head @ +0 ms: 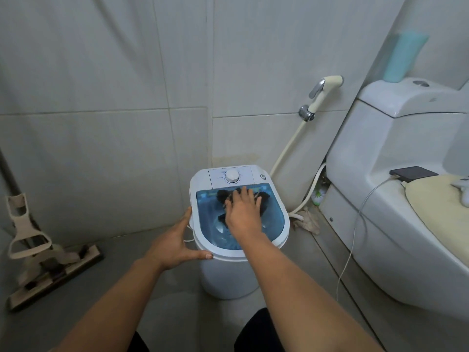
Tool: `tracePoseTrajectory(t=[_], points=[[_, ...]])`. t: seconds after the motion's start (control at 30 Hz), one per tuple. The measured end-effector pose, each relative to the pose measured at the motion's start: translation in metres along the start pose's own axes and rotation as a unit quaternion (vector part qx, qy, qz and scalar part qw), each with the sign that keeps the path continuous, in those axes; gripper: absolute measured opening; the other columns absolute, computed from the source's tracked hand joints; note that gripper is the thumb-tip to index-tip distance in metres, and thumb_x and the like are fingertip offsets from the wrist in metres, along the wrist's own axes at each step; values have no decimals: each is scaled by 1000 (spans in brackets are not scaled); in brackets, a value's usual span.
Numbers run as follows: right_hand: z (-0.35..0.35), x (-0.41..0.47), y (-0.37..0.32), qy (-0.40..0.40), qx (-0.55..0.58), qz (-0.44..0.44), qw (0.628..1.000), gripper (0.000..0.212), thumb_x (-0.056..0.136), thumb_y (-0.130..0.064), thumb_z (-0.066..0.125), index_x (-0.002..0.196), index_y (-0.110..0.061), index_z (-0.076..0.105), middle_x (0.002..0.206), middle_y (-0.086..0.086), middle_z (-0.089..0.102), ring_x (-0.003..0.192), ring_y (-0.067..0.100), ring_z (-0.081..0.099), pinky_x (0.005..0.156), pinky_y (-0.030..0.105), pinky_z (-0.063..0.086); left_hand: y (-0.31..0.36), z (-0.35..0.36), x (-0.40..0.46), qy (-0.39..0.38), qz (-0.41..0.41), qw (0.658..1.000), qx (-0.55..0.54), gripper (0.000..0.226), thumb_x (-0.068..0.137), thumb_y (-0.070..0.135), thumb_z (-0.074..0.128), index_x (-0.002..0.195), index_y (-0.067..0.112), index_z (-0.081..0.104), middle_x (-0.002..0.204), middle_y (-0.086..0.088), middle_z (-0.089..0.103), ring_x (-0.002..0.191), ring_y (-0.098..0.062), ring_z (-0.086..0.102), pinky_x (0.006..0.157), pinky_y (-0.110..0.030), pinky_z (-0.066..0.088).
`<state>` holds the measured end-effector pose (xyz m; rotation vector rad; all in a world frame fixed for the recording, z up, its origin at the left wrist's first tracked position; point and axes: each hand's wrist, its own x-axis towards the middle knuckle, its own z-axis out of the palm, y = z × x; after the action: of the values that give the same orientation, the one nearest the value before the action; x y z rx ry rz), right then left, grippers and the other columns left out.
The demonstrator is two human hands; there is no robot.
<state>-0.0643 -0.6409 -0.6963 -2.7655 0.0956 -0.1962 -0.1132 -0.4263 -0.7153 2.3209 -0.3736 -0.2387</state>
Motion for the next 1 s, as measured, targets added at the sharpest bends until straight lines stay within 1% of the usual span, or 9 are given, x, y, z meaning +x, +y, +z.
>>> tracePoseTrajectory(t=[0.13, 0.33, 0.4, 0.57, 0.67, 0.73, 0.8, 0.9, 1.0], points=[[16, -18, -39, -33, 13, -56, 998, 52, 107, -34, 33, 152, -10, 39, 165, 17, 26, 155, 32, 13, 125, 54, 2, -1, 1, -1, 9, -16, 1000, -7, 154, 46, 85, 89, 167, 49, 0, 169, 24, 30, 155, -8, 36, 120, -37, 43], [3, -18, -29, -71, -26, -113, 991, 52, 108, -36, 33, 152, -10, 38, 164, 15, 28, 155, 31, 15, 125, 51, 2, -1, 0, 0, -4, -20, 1000, -8, 153, 46, 88, 87, 165, 52, -2, 169, 22, 33, 153, -10, 40, 120, -45, 45], [-4, -16, -22, -72, -39, -97, 992, 51, 108, -36, 32, 152, -10, 38, 165, 14, 27, 155, 31, 15, 125, 52, 2, -1, -2, 1, -10, -17, 1000, -8, 152, 47, 86, 88, 165, 53, -1, 170, 23, 31, 153, -9, 40, 120, -45, 45], [-26, -13, 24, -62, -43, -3, 997, 47, 107, -33, 33, 148, -11, 43, 163, 14, 30, 153, 31, 18, 124, 55, 8, 2, -7, 3, -26, -23, 999, 13, 156, 45, 87, 89, 166, 50, -3, 171, 27, 23, 154, -4, 36, 123, -39, 40], [-39, -13, 57, -26, -42, 33, 998, 41, 105, -31, 37, 136, -12, 54, 152, 14, 43, 145, 32, 31, 120, 58, 19, 2, -7, 3, -30, -27, 999, 21, 156, 44, 89, 87, 165, 51, -4, 171, 27, 24, 155, -6, 37, 123, -40, 41], [-45, -12, 72, -5, -32, 59, 998, 37, 104, -30, 39, 129, -11, 58, 141, 13, 52, 135, 33, 42, 114, 58, 30, 3, -7, 2, -30, -31, 999, 21, 156, 44, 89, 87, 164, 53, -6, 170, 27, 26, 154, -7, 38, 122, -40, 42], [-48, -12, 78, 11, -9, 85, 996, 34, 104, -30, 41, 125, -11, 60, 133, 12, 57, 128, 33, 48, 111, 56, 35, 6, -8, 1, -31, -31, 999, 24, 156, 45, 89, 87, 165, 52, -7, 170, 27, 26, 154, -7, 38, 122, -39, 42], [-42, -18, 77, 42, 7, 100, 994, 33, 103, -29, 43, 123, -11, 62, 131, 11, 59, 128, 32, 48, 110, 57, 35, 8, -7, 0, -30, -25, 999, 18, 155, 46, 87, 87, 165, 52, -7, 170, 28, 26, 153, -6, 38, 121, -38, 42], [-33, -31, 70, 59, 6, 73, 996, 36, 103, -29, 43, 127, -10, 61, 136, 12, 57, 133, 31, 44, 115, 59, 29, 8, -7, -2, -24, -27, 999, 16, 156, 47, 87, 87, 166, 49, -6, 172, 25, 23, 155, -7, 35, 123, -38, 40]])
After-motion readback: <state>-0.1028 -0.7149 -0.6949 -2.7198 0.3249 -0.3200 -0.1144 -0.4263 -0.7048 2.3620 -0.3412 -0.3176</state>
